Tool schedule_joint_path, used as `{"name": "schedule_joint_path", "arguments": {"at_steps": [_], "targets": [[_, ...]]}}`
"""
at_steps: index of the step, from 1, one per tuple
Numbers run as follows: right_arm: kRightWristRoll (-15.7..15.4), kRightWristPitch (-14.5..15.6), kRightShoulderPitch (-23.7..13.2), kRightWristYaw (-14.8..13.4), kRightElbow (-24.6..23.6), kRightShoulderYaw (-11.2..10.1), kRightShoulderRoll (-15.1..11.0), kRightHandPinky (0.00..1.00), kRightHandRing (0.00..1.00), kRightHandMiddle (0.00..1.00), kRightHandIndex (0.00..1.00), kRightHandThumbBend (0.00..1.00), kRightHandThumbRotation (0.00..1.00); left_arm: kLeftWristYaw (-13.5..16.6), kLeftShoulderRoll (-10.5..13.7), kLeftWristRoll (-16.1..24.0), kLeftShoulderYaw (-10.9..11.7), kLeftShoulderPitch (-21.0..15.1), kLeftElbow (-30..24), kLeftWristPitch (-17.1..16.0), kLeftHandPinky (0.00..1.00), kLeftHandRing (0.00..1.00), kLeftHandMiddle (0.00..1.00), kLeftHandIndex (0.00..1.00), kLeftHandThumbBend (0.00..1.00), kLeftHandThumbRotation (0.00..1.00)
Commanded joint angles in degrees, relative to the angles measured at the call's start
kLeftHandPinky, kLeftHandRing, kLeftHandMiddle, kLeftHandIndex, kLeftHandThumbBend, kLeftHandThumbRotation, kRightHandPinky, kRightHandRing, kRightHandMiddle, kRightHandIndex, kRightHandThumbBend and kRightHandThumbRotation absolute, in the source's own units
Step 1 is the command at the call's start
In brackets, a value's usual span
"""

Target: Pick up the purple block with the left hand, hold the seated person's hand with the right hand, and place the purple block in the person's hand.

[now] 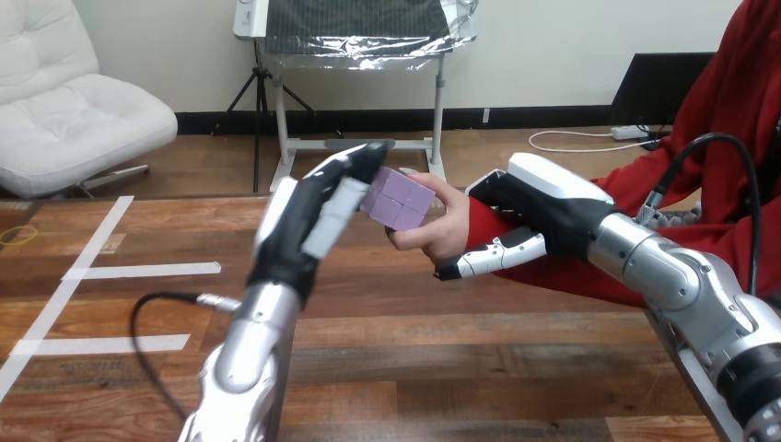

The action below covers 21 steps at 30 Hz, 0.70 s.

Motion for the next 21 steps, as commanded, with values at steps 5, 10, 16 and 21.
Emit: {"name": "schedule_joint_path", "arguments": {"at_steps": [5, 10, 16, 21], "targets": [[-0.81, -1.31, 0.77, 0.34, -5.13, -0.83, -2.14, 0.47, 0.57, 0.61, 0.68, 1.00, 0.85, -0.05, 1.94, 0.26, 0.47, 2.80, -8.03, 0.44, 0.88, 0.81, 0.80, 0.75, 0.71, 1.00], [-0.72, -0.64, 1.68, 1.57, -6.76, -1.09, -2.90, 0.53, 0.64, 0.66, 0.73, 1.00, 0.90, -0.33, 2.17, -0.47, 0.60, 4.97, -10.61, 0.90, 0.89, 0.80, 0.80, 0.76, 0.67, 1.00], [-0.17, -0.07, 3.53, 2.40, -9.51, -2.00, -3.80, 0.59, 0.71, 0.73, 0.78, 1.00, 0.95, -0.39, 2.43, -0.81, 0.70, 8.18, -14.41, 2.07, 0.87, 0.80, 0.81, 0.76, 0.65, 1.00], [-0.17, 1.26, 5.76, 1.98, -13.32, -3.03, -4.62, 0.61, 0.73, 0.76, 0.81, 1.00, 0.97, -0.45, 2.39, -1.22, 0.90, 11.38, -17.65, 3.02, 0.86, 0.80, 0.81, 0.76, 0.65, 1.00]]}}
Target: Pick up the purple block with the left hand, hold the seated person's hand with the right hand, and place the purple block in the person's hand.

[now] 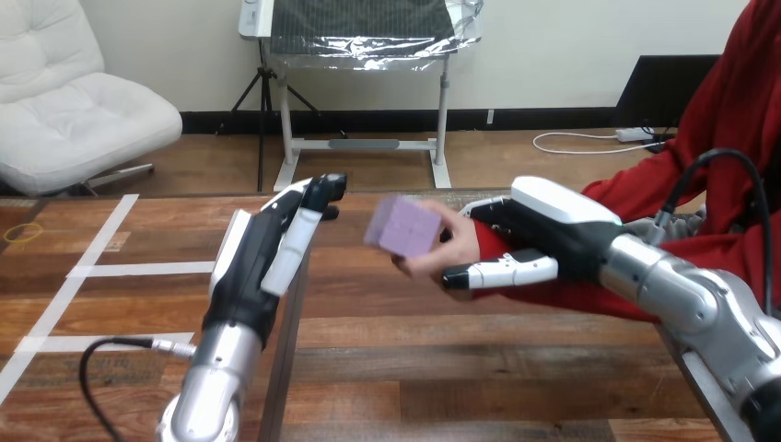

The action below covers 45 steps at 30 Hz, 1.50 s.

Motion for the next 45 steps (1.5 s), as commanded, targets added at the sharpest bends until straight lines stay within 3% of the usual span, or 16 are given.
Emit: {"name": "schedule_joint_path", "arguments": {"at_steps": [1, 13, 25, 37, 45], "targets": [[0.78, 1.31, 0.41, -0.56, -6.00, -2.84, -1.75, 0.61, 0.74, 0.77, 0.81, 1.00, 0.98, -0.35, 0.22, -1.11, 0.48, 1.24, -6.27, 0.78, 0.87, 0.80, 0.82, 0.76, 0.65, 1.00], [1.79, 5.59, 6.88, -2.53, -17.22, -7.50, -2.04, 0.62, 0.77, 0.80, 0.83, 1.00, 1.00, -2.36, 0.94, -2.56, 0.77, 8.36, -11.89, 1.41, 0.88, 0.82, 0.82, 0.76, 0.65, 1.00], [3.08, 9.46, 11.72, -2.17, -27.17, -11.71, -2.05, 0.61, 0.78, 0.83, 0.86, 1.00, 1.00, -4.18, 2.20, -2.28, 0.52, 13.97, -11.59, -6.37, 0.79, 0.79, 0.79, 0.73, 0.52, 1.00], [6.83, 11.92, 13.98, 1.94, -33.51, -14.63, -3.27, 0.61, 0.80, 0.86, 0.88, 1.00, 1.00, -3.74, 2.09, -2.64, 0.72, 18.85, -13.90, -8.79, 0.79, 0.76, 0.76, 0.71, 0.49, 0.95], [11.61, 12.73, 16.06, 4.32, -37.10, -16.57, -3.52, 0.60, 0.81, 0.86, 0.89, 1.00, 1.00, -3.11, 1.91, -2.94, 1.24, 20.61, -14.97, -10.47, 0.79, 0.74, 0.74, 0.69, 0.47, 0.96]]}}
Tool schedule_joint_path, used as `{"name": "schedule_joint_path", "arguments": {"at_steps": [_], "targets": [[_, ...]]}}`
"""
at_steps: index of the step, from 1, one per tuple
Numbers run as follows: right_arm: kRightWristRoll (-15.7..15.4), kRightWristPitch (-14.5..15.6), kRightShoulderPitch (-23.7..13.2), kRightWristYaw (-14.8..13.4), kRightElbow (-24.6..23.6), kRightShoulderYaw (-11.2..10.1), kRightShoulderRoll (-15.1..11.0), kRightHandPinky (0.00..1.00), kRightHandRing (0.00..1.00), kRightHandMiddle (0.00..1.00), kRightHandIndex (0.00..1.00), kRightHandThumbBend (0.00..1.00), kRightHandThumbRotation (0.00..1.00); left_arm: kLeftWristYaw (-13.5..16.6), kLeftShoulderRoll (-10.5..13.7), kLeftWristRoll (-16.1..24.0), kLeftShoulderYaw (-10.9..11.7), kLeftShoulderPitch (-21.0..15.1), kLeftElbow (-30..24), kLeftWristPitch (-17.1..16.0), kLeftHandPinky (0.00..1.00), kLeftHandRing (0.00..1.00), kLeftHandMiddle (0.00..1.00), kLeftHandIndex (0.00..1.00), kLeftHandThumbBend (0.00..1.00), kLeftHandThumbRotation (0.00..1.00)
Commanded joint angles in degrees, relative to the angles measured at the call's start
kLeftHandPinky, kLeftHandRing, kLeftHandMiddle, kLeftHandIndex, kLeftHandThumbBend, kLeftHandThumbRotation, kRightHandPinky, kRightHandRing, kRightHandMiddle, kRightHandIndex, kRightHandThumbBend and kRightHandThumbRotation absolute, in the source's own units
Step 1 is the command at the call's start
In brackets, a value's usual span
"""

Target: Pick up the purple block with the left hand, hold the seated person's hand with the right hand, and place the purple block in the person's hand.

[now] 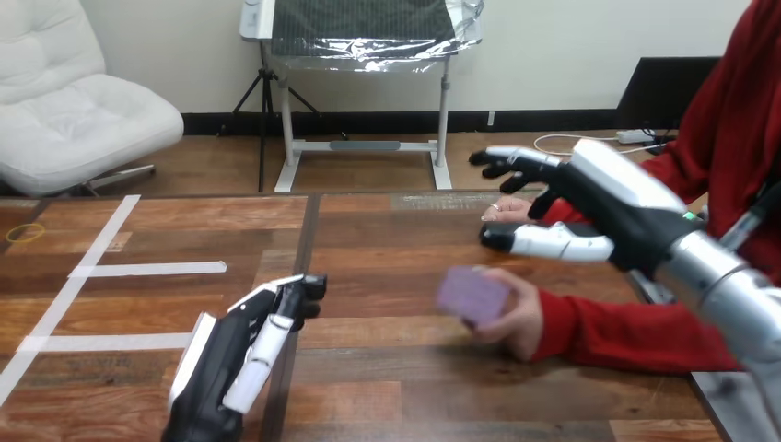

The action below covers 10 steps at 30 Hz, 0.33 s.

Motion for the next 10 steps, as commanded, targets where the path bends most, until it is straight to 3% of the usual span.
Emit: {"name": "schedule_joint_path", "arguments": {"at_steps": [1, 7, 10], "targets": [[3.61, 0.14, 0.39, 0.46, -4.69, -3.17, -0.39, 0.60, 0.80, 0.86, 0.89, 1.00, 1.00, 0.85, -0.04, -0.63, 1.09, -1.55, -4.20, -3.16, 0.79, 0.74, 0.74, 0.69, 0.47, 0.96], [8.95, -1.58, 3.54, -1.09, -6.67, -4.88, 3.05, 0.62, 0.81, 0.85, 0.87, 1.00, 1.00, 1.94, -0.70, -0.97, 1.61, -0.28, -5.65, -3.46, 0.78, 0.74, 0.75, 0.69, 0.54, 0.96], [14.45, -2.60, 5.63, -1.40, -7.73, -5.64, 6.42, 0.66, 0.83, 0.86, 0.87, 1.00, 1.00, 1.94, -0.95, -1.80, 1.80, 0.16, -6.30, -4.21, 0.77, 0.75, 0.76, 0.70, 0.56, 0.95]]}}
